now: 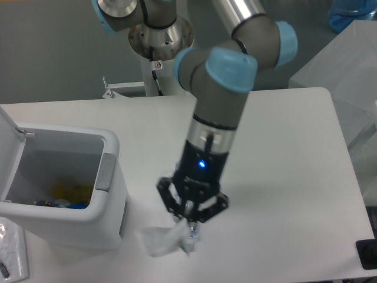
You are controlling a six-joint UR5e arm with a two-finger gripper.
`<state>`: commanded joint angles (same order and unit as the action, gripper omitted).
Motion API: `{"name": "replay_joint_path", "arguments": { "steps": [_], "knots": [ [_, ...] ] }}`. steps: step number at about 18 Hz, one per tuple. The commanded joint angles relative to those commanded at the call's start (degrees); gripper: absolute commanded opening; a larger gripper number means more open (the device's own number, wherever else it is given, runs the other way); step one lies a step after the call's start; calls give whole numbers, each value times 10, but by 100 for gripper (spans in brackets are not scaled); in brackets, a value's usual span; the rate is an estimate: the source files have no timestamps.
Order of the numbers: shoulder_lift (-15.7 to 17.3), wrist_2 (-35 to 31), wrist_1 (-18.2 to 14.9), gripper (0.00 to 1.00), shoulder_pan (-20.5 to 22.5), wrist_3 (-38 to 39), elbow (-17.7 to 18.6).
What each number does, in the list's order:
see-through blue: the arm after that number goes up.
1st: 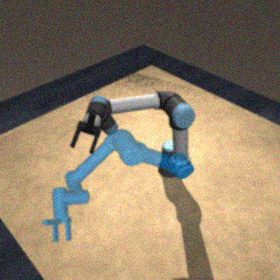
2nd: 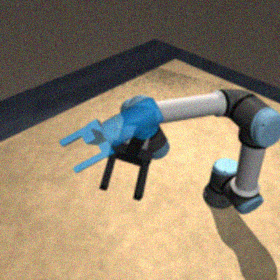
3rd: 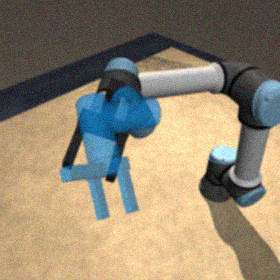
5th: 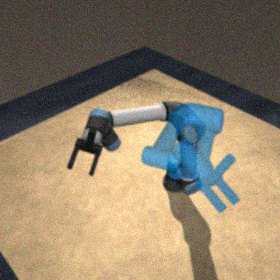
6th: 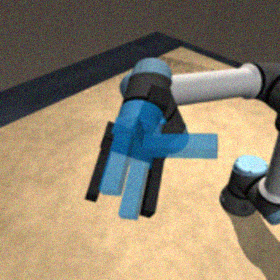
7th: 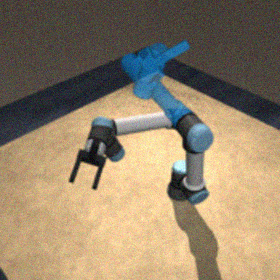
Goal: Place the trash in the trash can
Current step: 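Lift the tissue and carry it over the white trash bin, then open the gripper to drop the tissue into the bin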
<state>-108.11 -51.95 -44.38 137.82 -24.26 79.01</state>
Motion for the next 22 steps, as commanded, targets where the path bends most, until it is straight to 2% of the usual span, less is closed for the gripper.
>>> {"name": "replay_joint_path", "arguments": {
  "steps": [5, 10, 11, 12, 13, 14, 15, 18, 22],
  "knots": [
    [41, 4, -5, 4, -47, 25, 7],
    [64, 4, -7, 5, -81, 32, 29],
    [68, 3, -7, 12, -83, 31, 36],
    [69, 3, -7, 32, -84, 26, 43],
    [69, 3, -6, 62, -84, 22, 47],
    [69, 3, -6, 81, -85, 22, 47],
    [69, 2, -6, 89, -87, 22, 49],
    [75, 0, -6, 99, -89, 22, 64],
    [84, -3, -6, 100, -89, 21, 84]
  ]
}}
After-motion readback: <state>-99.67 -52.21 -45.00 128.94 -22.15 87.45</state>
